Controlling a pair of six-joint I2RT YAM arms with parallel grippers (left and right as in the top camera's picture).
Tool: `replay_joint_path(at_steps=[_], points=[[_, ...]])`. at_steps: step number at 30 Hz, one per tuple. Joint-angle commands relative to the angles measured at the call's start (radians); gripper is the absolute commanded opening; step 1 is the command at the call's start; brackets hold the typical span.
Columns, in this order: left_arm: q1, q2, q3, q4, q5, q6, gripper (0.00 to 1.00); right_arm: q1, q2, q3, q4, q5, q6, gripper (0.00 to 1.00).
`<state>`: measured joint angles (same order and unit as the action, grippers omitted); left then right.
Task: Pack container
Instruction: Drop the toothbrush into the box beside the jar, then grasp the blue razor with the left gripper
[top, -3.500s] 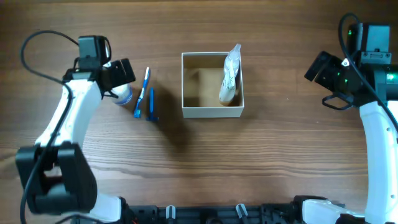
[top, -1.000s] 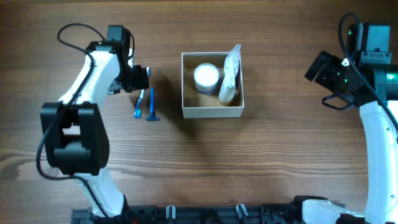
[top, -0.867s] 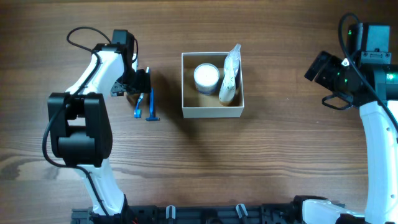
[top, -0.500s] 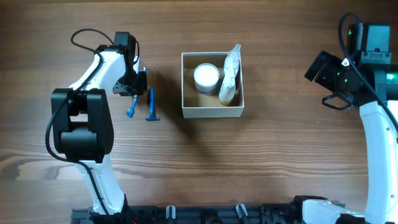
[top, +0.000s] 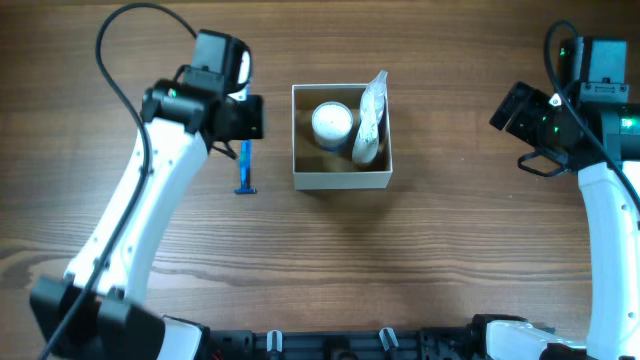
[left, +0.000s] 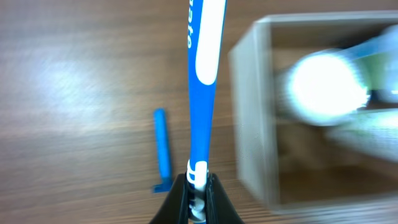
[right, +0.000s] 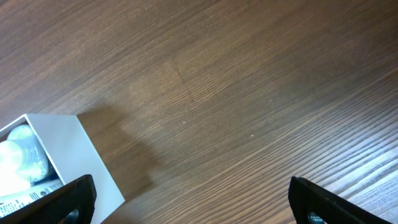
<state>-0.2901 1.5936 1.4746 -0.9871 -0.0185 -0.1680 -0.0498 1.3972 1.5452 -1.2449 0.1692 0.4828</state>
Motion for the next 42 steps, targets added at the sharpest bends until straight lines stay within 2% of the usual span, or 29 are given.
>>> replay_joint_path(at_steps=[1, 5, 10, 15, 18, 21, 24, 28, 31, 33, 37, 40, 42], points=[[-0.093, -0.008, 0.003, 0.048, 0.01, -0.178, 0.04, -0.004, 0.006, 0.005, 0.002, 0.007, 0.014, 1.0], [-0.169, 0.05, -0.001, 0.119, 0.01, -0.269, 0.04, -0.004, 0.006, 0.005, 0.003, 0.007, 0.014, 1.0], [-0.204, 0.195, -0.001, 0.227, 0.01, -0.291, 0.04, -0.004, 0.006, 0.005, 0.003, 0.007, 0.015, 1.0], [-0.205, 0.245, -0.001, 0.212, 0.014, -0.312, 0.09, -0.004, 0.006, 0.005, 0.003, 0.007, 0.015, 1.0], [-0.205, 0.217, -0.001, 0.176, 0.018, -0.312, 0.18, -0.004, 0.006, 0.005, 0.003, 0.007, 0.015, 1.0], [-0.205, 0.135, -0.001, 0.104, 0.022, -0.311, 0.38, -0.004, 0.006, 0.005, 0.003, 0.007, 0.015, 1.0], [-0.204, 0.026, -0.001, 0.023, 0.019, -0.304, 0.46, -0.004, 0.006, 0.005, 0.003, 0.007, 0.014, 1.0], [-0.179, -0.12, -0.001, -0.101, -0.15, -0.277, 0.61, -0.004, 0.006, 0.005, 0.002, 0.007, 0.014, 1.0], [-0.1, -0.165, -0.001, -0.178, -0.284, -0.277, 0.7, -0.004, 0.006, 0.005, 0.002, 0.007, 0.014, 1.0], [-0.011, -0.146, -0.015, -0.175, -0.272, -0.267, 0.7, -0.004, 0.006, 0.005, 0.003, 0.007, 0.014, 1.0], [0.116, -0.051, -0.101, -0.064, -0.111, -0.132, 0.65, -0.004, 0.006, 0.005, 0.003, 0.007, 0.015, 1.0], [0.169, 0.085, -0.166, 0.042, -0.005, -0.039, 0.61, -0.004, 0.006, 0.005, 0.003, 0.007, 0.014, 1.0], [0.177, 0.181, -0.169, 0.062, 0.011, -0.014, 0.56, -0.004, 0.006, 0.005, 0.003, 0.007, 0.015, 1.0]])
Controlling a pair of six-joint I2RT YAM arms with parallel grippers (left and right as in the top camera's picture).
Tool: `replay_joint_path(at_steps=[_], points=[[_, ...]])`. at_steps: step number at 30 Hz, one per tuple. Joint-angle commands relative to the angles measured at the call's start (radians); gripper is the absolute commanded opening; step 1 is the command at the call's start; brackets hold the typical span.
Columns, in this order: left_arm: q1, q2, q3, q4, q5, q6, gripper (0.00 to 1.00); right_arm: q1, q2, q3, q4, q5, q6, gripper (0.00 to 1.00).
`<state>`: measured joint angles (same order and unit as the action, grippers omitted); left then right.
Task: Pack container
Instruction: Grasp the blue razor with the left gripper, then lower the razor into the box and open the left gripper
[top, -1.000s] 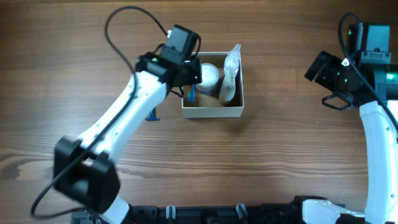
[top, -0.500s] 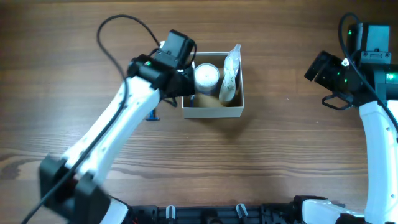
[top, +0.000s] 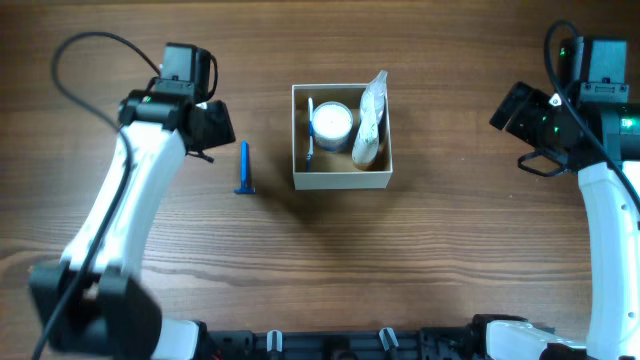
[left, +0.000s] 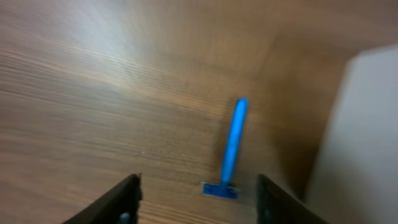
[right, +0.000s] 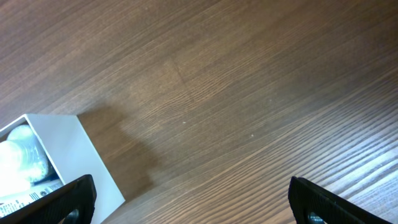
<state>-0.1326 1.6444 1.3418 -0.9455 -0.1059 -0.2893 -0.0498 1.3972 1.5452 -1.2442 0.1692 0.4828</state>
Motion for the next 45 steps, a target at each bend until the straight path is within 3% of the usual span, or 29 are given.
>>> replay_joint_path(at_steps=[1, 6, 18, 24, 27, 30, 34, 39, 45], points=[[0.019, 0.177, -0.036, 0.035, 0.098, 0.13, 0.56, -0.004, 0.006, 0.005, 0.002, 0.007, 0.014, 1.0], [0.009, 0.308, -0.036, 0.08, 0.115, 0.156, 0.56, -0.004, 0.006, 0.005, 0.002, 0.007, 0.014, 1.0], [-0.067, 0.333, -0.043, 0.121, 0.116, 0.155, 0.7, -0.004, 0.006, 0.005, 0.002, 0.007, 0.014, 1.0], [-0.06, 0.333, -0.094, 0.155, 0.116, 0.148, 0.57, -0.004, 0.006, 0.005, 0.002, 0.007, 0.015, 1.0], [-0.06, 0.333, -0.106, 0.173, 0.116, 0.148, 0.38, -0.004, 0.006, 0.005, 0.002, 0.007, 0.014, 1.0], [-0.06, 0.329, -0.103, 0.173, 0.116, 0.148, 0.07, -0.004, 0.006, 0.005, 0.002, 0.007, 0.014, 1.0], [-0.062, 0.284, -0.047, 0.096, 0.116, 0.148, 0.04, -0.004, 0.006, 0.005, 0.002, 0.007, 0.014, 1.0], [-0.112, 0.149, 0.156, -0.089, 0.126, 0.113, 0.04, -0.004, 0.006, 0.005, 0.002, 0.007, 0.014, 1.0], [-0.288, 0.021, 0.208, 0.002, 0.172, 0.097, 0.04, -0.004, 0.006, 0.005, 0.002, 0.007, 0.014, 1.0]])
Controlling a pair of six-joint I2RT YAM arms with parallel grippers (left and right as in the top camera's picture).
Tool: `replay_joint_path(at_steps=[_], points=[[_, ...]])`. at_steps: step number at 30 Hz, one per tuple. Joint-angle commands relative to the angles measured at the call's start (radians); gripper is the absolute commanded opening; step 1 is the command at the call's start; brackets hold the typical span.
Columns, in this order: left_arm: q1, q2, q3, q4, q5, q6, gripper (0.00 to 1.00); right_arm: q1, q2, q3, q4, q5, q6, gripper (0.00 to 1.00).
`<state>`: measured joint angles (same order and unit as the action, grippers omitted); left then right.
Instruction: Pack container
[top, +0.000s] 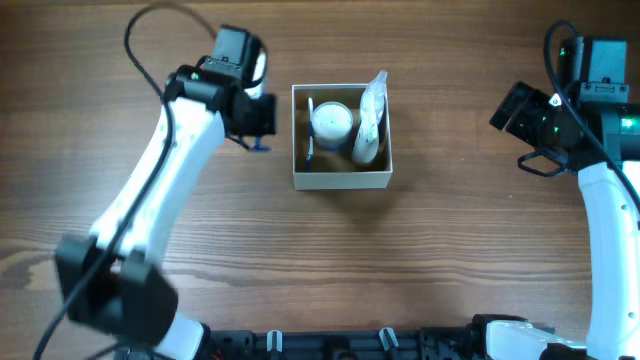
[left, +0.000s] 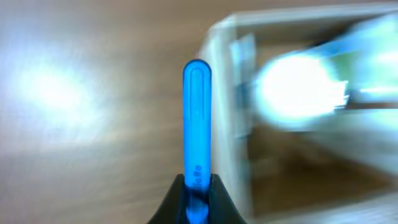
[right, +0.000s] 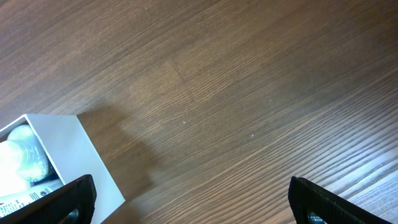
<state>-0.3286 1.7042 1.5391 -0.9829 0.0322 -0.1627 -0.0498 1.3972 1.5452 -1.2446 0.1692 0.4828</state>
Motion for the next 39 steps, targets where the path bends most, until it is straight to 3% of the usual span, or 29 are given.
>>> replay_joint_path(at_steps=[1, 9, 12, 13, 16, 19, 20, 21, 28, 31, 35, 39], points=[[-0.126, -0.029, 0.008, 0.063, 0.022, -0.041, 0.04, -0.004, 0.006, 0.005, 0.002, 0.007, 0.014, 1.0], [-0.158, 0.155, -0.01, 0.126, -0.033, -0.161, 0.06, -0.004, 0.006, 0.005, 0.002, 0.007, 0.015, 1.0], [-0.154, 0.168, -0.009, 0.138, -0.034, -0.159, 0.45, -0.004, 0.006, 0.005, 0.002, 0.007, 0.014, 1.0], [-0.154, 0.164, -0.008, 0.14, -0.034, -0.159, 0.52, -0.004, 0.006, 0.005, 0.002, 0.007, 0.014, 1.0], [-0.149, 0.128, 0.011, 0.114, -0.034, -0.159, 0.54, -0.004, 0.006, 0.005, 0.002, 0.007, 0.014, 1.0], [-0.145, 0.048, 0.038, 0.066, -0.034, -0.16, 0.68, -0.004, 0.006, 0.005, 0.002, 0.007, 0.015, 1.0], [-0.145, 0.0, 0.04, 0.051, -0.034, -0.16, 0.8, -0.004, 0.006, 0.005, 0.002, 0.007, 0.014, 1.0], [-0.145, -0.042, 0.04, 0.04, -0.034, -0.16, 1.0, -0.004, 0.006, 0.005, 0.002, 0.007, 0.014, 1.0], [-0.146, -0.357, 0.04, -0.102, -0.045, -0.159, 1.0, -0.004, 0.006, 0.005, 0.002, 0.007, 0.014, 1.0], [-0.135, -0.469, 0.04, -0.138, -0.147, -0.161, 1.0, -0.004, 0.006, 0.005, 0.002, 0.007, 0.014, 1.0], [-0.087, -0.605, 0.039, -0.257, -0.177, -0.254, 1.0, -0.004, 0.006, 0.005, 0.002, 0.007, 0.014, 1.0], [-0.041, -0.707, 0.017, -0.313, -0.23, -0.26, 1.0, -0.004, 0.006, 0.005, 0.002, 0.007, 0.014, 1.0]])
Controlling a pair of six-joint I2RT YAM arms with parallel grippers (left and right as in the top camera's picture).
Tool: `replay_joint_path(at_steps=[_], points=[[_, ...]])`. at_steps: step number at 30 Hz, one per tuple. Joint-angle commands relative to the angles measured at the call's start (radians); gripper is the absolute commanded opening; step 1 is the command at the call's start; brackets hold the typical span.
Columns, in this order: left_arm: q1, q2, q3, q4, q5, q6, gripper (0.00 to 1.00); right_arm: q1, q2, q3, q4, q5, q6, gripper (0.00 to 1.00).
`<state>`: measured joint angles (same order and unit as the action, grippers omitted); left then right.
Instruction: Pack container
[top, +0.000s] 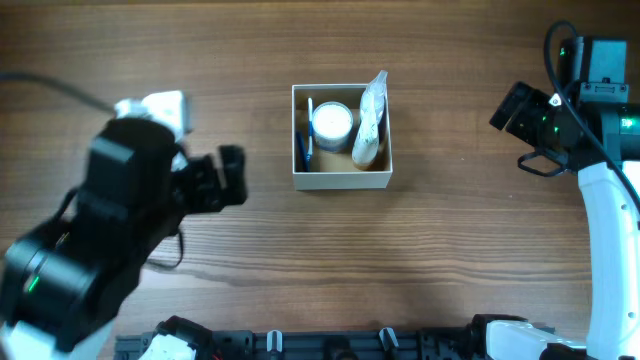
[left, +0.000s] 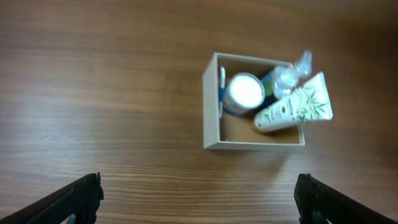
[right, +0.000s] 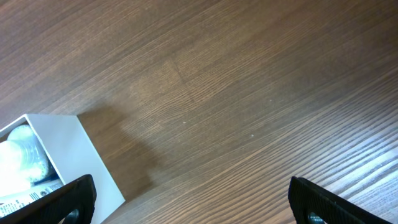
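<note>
The white open box (top: 340, 181) stands mid-table. It holds a white-lidded jar (top: 332, 122), a bamboo-print tube (top: 368, 128) leaning on the right wall, and a blue-and-white toothbrush (top: 309, 113) with a blue razor (top: 300, 150) along the left wall. From high above, the left wrist view shows the same box (left: 252, 145), jar (left: 245, 91) and tube (left: 293, 110). My left gripper (top: 232, 178) is open and empty, raised well left of the box. Far to the right, my right gripper (top: 512, 135) is open and empty.
Brown wooden tabletop (top: 320, 270) all round the box. The left arm's big body (top: 110, 240) fills the near-left of the overhead view. The right wrist view catches only the box's corner (right: 50, 162).
My left gripper was shut on the blue razor right beside the box's left wall. Now it is open and empty, higher and further left, and the razor lies inside the box.
First my left gripper held the toothbrush beside the box, with the razor on the table. Then the toothbrush was in the box and the gripper open near the razor. Then it held the razor at the box. Now both lie inside. The right arm stayed still.
</note>
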<state>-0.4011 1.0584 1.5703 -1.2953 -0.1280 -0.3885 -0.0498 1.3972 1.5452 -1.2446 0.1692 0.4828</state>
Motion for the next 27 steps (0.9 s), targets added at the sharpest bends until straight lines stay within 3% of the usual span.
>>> replay_joint_path(at_steps=[1, 5, 8, 18, 27], points=[[0.047, -0.093, -0.04, 0.023, -0.079, -0.002, 1.0, -0.004, 0.006, 0.005, 0.002, 0.007, 0.015, 1.0], [0.152, -0.213, -0.214, 0.193, 0.039, 0.171, 1.0, -0.004, 0.006, 0.005, 0.002, 0.007, 0.014, 1.0], [0.246, -0.32, -0.408, 0.316, 0.137, 0.22, 1.0, -0.004, 0.006, 0.005, 0.002, 0.007, 0.014, 1.0], [0.304, -0.64, -1.032, 0.726, 0.186, 0.221, 1.0, -0.004, 0.006, 0.005, 0.002, 0.007, 0.014, 1.0], [0.304, -0.871, -1.348, 0.798, 0.206, 0.221, 1.0, -0.004, 0.006, 0.005, 0.002, 0.007, 0.014, 1.0]])
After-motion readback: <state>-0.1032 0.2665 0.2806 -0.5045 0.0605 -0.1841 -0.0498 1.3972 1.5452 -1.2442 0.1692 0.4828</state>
